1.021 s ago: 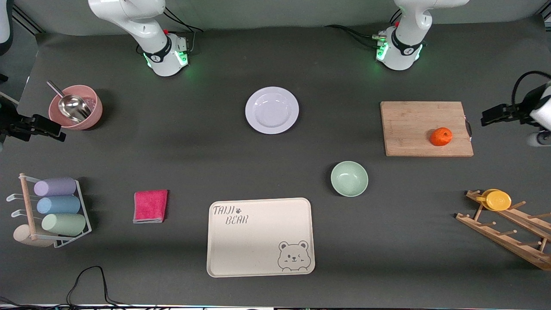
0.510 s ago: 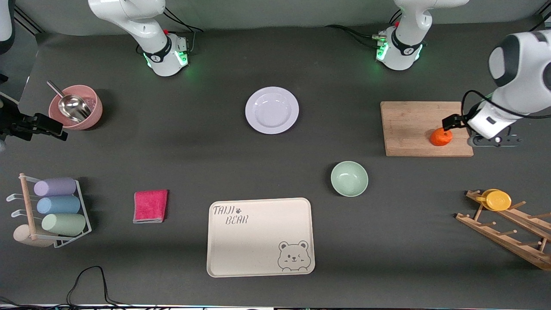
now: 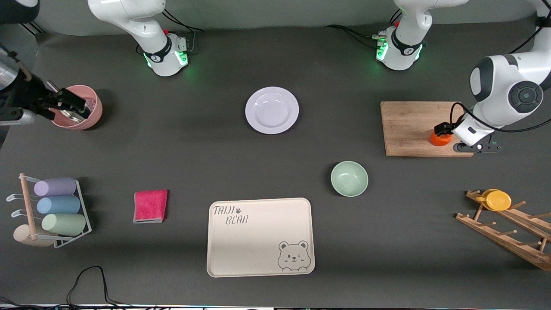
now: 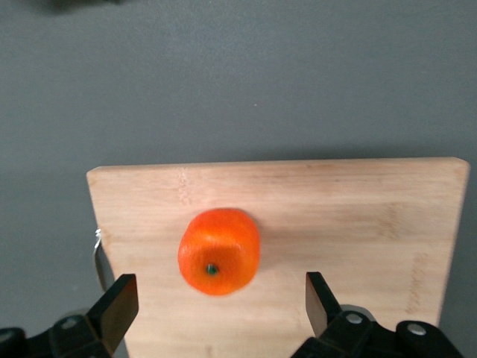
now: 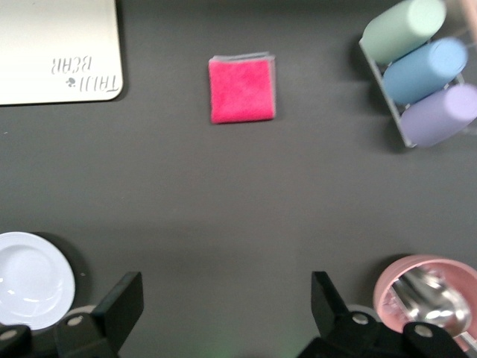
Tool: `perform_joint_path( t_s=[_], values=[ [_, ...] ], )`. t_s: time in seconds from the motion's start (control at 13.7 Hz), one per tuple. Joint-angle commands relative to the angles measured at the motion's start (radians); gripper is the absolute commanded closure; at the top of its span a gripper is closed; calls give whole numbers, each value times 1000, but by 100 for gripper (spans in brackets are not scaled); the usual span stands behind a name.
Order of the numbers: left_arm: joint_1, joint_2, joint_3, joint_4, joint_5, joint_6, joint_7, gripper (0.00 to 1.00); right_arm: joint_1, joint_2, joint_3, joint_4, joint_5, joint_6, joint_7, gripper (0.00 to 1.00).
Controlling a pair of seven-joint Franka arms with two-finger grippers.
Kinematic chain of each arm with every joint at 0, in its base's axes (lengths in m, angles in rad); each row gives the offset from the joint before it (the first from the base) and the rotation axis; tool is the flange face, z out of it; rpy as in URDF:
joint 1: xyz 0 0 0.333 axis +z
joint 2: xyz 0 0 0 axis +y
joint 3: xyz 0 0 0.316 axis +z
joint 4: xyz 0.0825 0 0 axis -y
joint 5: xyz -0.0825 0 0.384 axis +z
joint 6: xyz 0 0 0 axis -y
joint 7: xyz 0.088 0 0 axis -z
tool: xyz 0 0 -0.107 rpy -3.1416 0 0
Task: Place orange and plate with both arms
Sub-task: 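Grasp the orange with the left gripper while the right gripper reaches the plate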
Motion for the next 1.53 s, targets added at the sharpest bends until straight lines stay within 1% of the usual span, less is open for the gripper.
perform_joint_path(
  t_s=[0.0, 0.07, 0.29, 0.36, 0.51, 0.58, 0.66, 0.73, 0.8, 0.88, 0.95, 1.02, 1.09, 1.17, 1.24, 1.31, 1.46],
  values=[
    [31, 34, -2, -64, 36, 131, 10, 0, 46, -156, -2, -186, 6, 64, 81, 0],
    [40, 45, -2, -77, 43, 159, 10, 0, 63, -182, -1, -217, 6, 66, 113, 0],
    [68, 67, -2, -84, 105, 170, 10, 0, 159, -246, -1, -290, 6, 69, 214, 0],
    [69, 73, -2, -93, 105, 185, 10, 0, 193, -259, -1, -300, 6, 67, 237, 0],
    [74, 96, -2, -113, 105, 235, 10, 0, 216, -266, 1, -307, 8, 61, 262, 0],
    [80, 111, -2, -121, 105, 264, 7, 0, 235, -267, -1, -309, 26, 58, 265, 0],
    [82, 120, -2, -126, 105, 281, 6, 0, 247, -268, -8, -315, 58, 57, 265, 0],
    [82, 122, -4, -126, 105, 282, 4, 0, 245, -268, -30, -323, 101, 57, 264, 0],
    [82, 123, -2, -126, 105, 280, 4, 0, 249, -271, -65, -333, 156, 58, 263, 0],
    [82, 123, -2, -129, 105, 278, 4, 0, 249, -271, -83, -346, 207, 58, 250, 0],
    [82, 122, -2, -132, 105, 278, 4, 0, 249, -271, -120, -358, 262, 63, 238, 0],
    [82, 122, -2, -132, 105, 272, 4, 8, 249, -270, -148, -372, 314, 67, 206, 0],
    [82, 120, -4, -132, 105, 268, 1, 35, 249, -267, -162, -389, 351, 70, 148, 0],
    [80, 120, -4, -129, 105, 262, 7, 64, 249, -262, -186, -413, 386, 89, 94, 0],
    [80, 117, -4, -126, 103, 245, 6, 82, 249, -268, -214, -463, 423, 133, 52, 0],
    [80, 107, -4, -120, 103, 220, 6, 93, 249, -271, -234, -515, 463, 179, -15, 0],
    [71, 62, -13, -101, 97, 142, -11, 94, 249, -271, -255, -601, 558, 243, -129, 0]
  ],
)
